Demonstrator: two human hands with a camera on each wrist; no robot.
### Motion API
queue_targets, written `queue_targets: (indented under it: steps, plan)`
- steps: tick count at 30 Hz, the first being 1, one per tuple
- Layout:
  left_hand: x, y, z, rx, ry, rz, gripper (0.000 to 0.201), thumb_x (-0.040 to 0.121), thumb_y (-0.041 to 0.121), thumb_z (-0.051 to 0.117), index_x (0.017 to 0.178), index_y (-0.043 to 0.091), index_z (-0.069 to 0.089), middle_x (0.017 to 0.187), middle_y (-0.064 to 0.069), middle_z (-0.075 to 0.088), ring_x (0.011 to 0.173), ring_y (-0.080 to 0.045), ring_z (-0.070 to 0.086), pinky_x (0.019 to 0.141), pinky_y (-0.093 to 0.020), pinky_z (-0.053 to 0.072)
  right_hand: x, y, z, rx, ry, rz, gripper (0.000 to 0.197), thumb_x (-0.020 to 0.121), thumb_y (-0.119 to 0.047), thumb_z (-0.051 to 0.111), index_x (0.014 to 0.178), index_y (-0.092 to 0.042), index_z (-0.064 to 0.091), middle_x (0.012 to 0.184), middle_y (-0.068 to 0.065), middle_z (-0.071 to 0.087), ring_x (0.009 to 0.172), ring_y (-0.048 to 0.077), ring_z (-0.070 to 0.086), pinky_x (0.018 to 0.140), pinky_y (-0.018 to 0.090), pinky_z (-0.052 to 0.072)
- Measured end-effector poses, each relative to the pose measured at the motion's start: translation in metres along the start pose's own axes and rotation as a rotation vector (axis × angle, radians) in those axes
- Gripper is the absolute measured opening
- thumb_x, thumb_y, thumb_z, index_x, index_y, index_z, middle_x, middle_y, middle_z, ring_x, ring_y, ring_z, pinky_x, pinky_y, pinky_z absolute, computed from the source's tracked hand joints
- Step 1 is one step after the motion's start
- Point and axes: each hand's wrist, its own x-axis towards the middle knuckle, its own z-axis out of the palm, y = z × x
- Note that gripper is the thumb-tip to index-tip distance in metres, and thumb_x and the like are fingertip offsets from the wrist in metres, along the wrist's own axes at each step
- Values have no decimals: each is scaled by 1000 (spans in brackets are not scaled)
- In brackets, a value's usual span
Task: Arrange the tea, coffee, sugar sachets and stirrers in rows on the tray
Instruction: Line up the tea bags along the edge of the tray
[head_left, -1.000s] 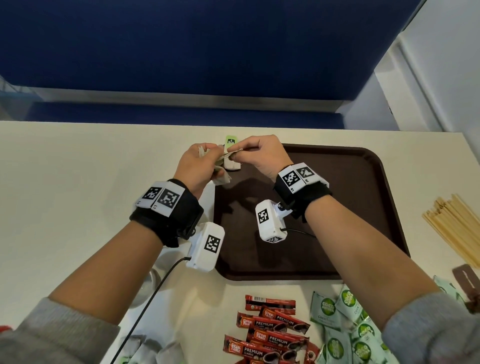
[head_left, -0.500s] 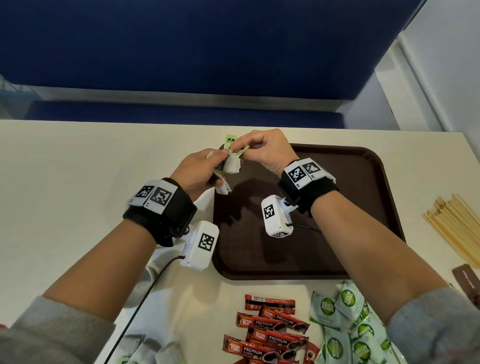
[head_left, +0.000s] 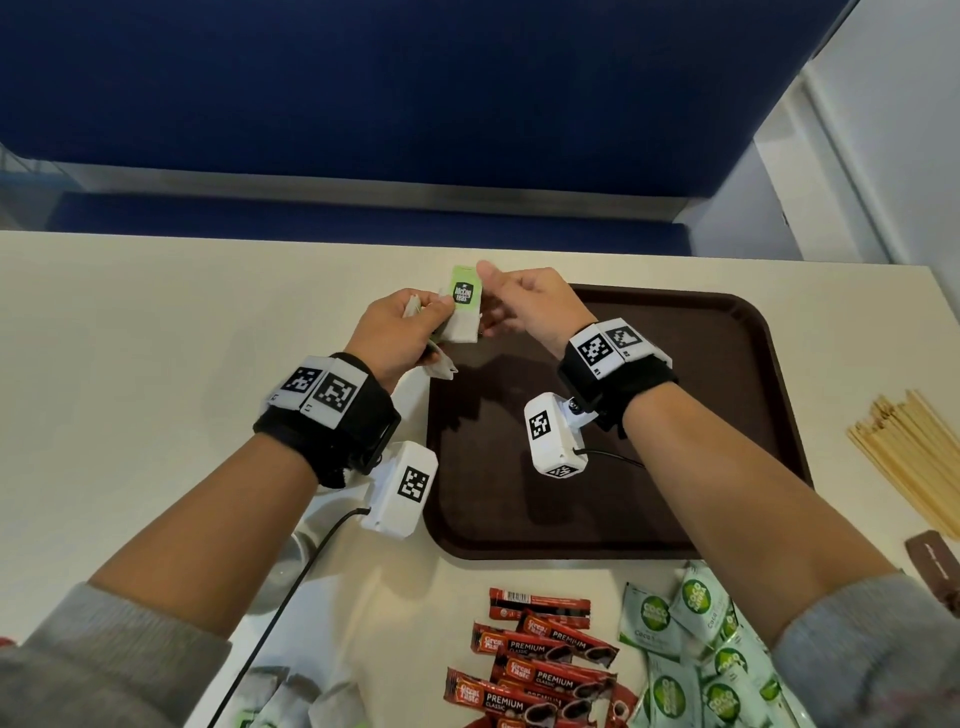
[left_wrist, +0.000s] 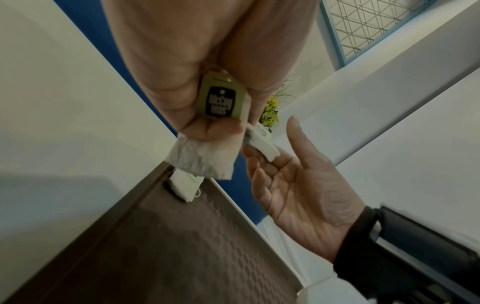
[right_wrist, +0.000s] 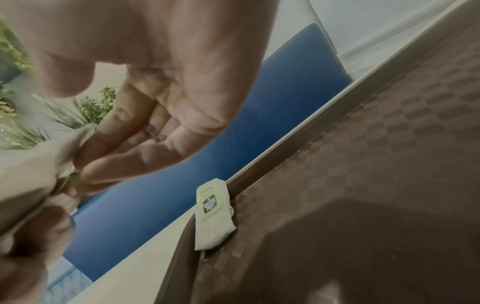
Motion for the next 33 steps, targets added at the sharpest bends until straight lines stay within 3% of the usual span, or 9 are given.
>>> queue_targets:
  steps: [2, 6, 10, 15, 18, 23, 27, 30, 33]
  plan:
    - [1, -1, 0, 16, 10, 7, 9, 94, 25, 57, 89, 17, 60, 82, -3, 59, 71, -17, 54, 61, -27, 47, 1, 2, 1, -91, -29, -72, 13, 89, -22, 63, 78, -15, 67, 80, 2, 66, 64, 3, 63, 59, 16, 52]
    - [5, -2, -3, 55, 73, 19, 9, 93, 24, 58, 92, 16, 62, 84, -3, 59, 67, -17, 55, 62, -27, 49, 12, 10, 1, -89, 51, -75, 14, 87, -14, 65, 74, -14, 65, 79, 4, 65, 62, 6, 63, 64, 21, 56]
    - [8, -3, -8, 80, 142, 34, 11, 92, 19, 59, 81, 21, 61, 83, -3, 60, 61, -18, 58, 68, -34, 53, 23, 25, -1, -205, 75, -2, 9, 90, -15, 61, 87, -8, 66, 91, 4, 66, 74, 13, 66, 76, 27, 58]
    - [10, -2, -12, 97, 144, 46, 8, 92, 18, 57, 85, 18, 61, 86, -3, 60, 66, -18, 57, 63, -28, 51, 33, 39, 8, -289, 46, 85, 9, 92, -15, 58, 91, -7, 63, 102, 10, 67, 91, 22, 66, 81, 32, 57]
    - [10, -2, -12, 100, 139, 45, 11, 92, 17, 56, 82, 20, 61, 85, 0, 60, 69, -17, 56, 62, -27, 51, 36, 44, 13, -309, 64, 107, 12, 91, -16, 61, 91, -5, 65, 107, 12, 68, 91, 20, 67, 82, 33, 57]
    - [9, -2, -9, 94, 127, 43, 11, 92, 17, 57, 82, 20, 60, 84, -1, 59, 71, -18, 57, 64, -29, 51, 39, 47, 14, -366, 201, 115, 15, 85, -16, 68, 96, -7, 70, 97, 9, 71, 83, 18, 69, 81, 30, 57]
    - [9, -2, -8, 94, 123, 38, 7, 92, 18, 58, 85, 17, 61, 82, 0, 59, 66, -16, 56, 62, -27, 51, 40, 46, 16, -391, 265, 105, 14, 79, -11, 73, 88, -15, 64, 77, 0, 66, 82, 17, 67, 86, 34, 55]
    - [9, -3, -8, 97, 118, 29, 8, 91, 18, 59, 84, 18, 60, 81, 1, 59, 65, -15, 56, 61, -28, 50, 40, 43, 17, -388, 288, 94, 19, 78, -9, 73, 91, -14, 61, 68, -7, 61, 77, 11, 62, 83, 26, 52]
    - [9, -3, -8, 97, 120, 21, 7, 91, 18, 59, 84, 18, 61, 82, 0, 59, 64, -15, 56, 62, -28, 50, 40, 43, 19, -372, 285, 102, 23, 77, -9, 74, 95, -14, 59, 70, -6, 61, 77, 10, 61, 78, 21, 48]
